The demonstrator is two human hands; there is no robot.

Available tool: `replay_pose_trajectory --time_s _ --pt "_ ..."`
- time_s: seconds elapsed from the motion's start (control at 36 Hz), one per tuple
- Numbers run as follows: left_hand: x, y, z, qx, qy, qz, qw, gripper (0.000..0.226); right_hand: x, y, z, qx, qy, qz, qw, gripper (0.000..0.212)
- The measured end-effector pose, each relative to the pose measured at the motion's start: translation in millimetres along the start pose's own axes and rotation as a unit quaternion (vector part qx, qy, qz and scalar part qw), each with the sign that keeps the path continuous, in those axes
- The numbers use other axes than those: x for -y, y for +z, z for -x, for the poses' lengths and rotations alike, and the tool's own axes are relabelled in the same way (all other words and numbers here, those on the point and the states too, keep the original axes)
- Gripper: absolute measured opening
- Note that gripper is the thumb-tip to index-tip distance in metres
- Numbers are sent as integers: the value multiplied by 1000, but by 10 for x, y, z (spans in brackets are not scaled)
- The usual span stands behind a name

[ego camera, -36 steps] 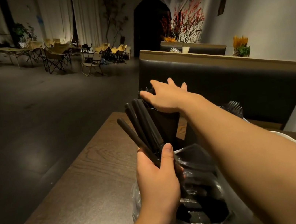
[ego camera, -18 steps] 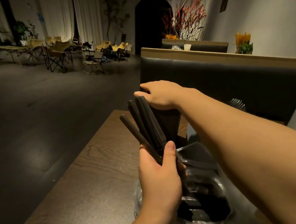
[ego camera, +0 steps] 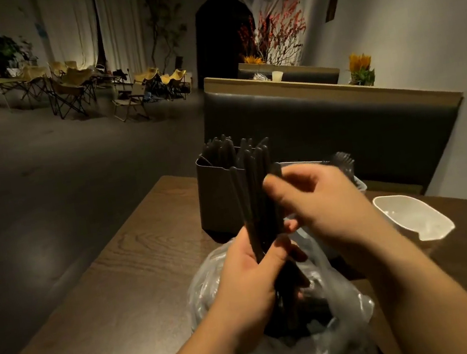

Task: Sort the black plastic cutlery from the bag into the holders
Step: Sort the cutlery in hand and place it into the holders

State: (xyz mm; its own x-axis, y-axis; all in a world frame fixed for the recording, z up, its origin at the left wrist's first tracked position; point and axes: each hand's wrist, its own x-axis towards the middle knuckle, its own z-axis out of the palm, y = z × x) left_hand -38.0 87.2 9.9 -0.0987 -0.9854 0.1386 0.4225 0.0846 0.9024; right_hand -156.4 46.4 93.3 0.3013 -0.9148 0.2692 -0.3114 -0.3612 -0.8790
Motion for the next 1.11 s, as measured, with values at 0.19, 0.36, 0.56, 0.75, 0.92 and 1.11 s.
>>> replay_pose_trajectory --time_s 0.19,0.36,0.56,0.75,0.92,1.11 --pt "-1 57 28 6 -25 61 998 41 -149 -113 30 0 20 -118 993 12" --pt "17 32 -6 -16 -24 69 997 36 -215 -92 9 -15 44 -196 980 17" --pt "25 26 -9 -25 -29 80 996 32 -294 -59 -18 -21 57 -221 973 16" --pt "20 16 -11 -17 -31 87 996 29 -326 -49 -30 -28 46 -190 980 16" --pt "38 38 -12 -18 -21 75 997 30 -378 -45 -37 -36 29 -165 985 18" --pt "82 3 -29 -39 -25 -2 999 24 -352 -130 -106 -17 81 -113 990 33"
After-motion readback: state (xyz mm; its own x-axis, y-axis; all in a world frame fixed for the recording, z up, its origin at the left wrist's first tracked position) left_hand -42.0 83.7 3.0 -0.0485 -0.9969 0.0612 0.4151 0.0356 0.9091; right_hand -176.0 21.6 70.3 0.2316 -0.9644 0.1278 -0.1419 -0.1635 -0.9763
